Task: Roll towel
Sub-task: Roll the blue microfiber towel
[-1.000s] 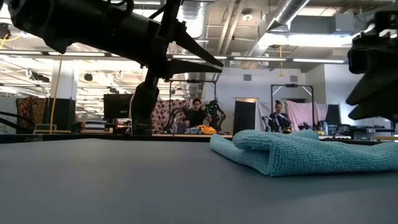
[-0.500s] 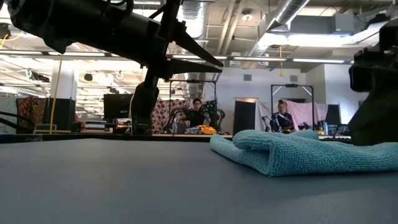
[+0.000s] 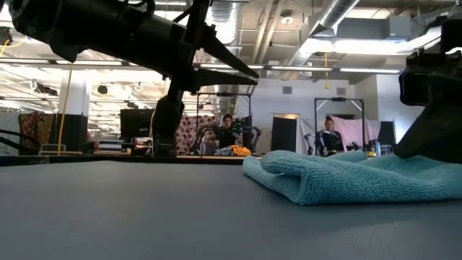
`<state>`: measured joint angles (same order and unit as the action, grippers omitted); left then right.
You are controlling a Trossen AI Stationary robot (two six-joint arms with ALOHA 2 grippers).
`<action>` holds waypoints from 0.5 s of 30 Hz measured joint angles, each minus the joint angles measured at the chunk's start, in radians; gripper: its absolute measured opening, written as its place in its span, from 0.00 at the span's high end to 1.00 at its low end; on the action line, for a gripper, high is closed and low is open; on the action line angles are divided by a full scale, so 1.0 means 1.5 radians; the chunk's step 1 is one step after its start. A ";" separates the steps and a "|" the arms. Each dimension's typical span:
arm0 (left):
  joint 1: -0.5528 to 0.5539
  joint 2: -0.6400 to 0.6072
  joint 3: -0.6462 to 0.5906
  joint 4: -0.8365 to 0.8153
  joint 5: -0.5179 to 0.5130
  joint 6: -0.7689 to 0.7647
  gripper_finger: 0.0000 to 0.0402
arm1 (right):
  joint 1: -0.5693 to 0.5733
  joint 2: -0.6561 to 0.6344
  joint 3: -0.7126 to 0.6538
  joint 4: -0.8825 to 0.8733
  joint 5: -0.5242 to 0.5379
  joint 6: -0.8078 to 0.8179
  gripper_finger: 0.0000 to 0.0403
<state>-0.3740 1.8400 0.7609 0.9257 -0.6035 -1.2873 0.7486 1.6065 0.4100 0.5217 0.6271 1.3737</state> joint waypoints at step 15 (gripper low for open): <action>0.000 0.000 0.000 0.003 0.000 0.000 0.97 | -0.001 0.009 0.003 -0.006 -0.002 0.004 0.94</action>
<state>-0.3745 1.8400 0.7609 0.9296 -0.6041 -1.2873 0.7471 1.6199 0.4145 0.5122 0.6243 1.3804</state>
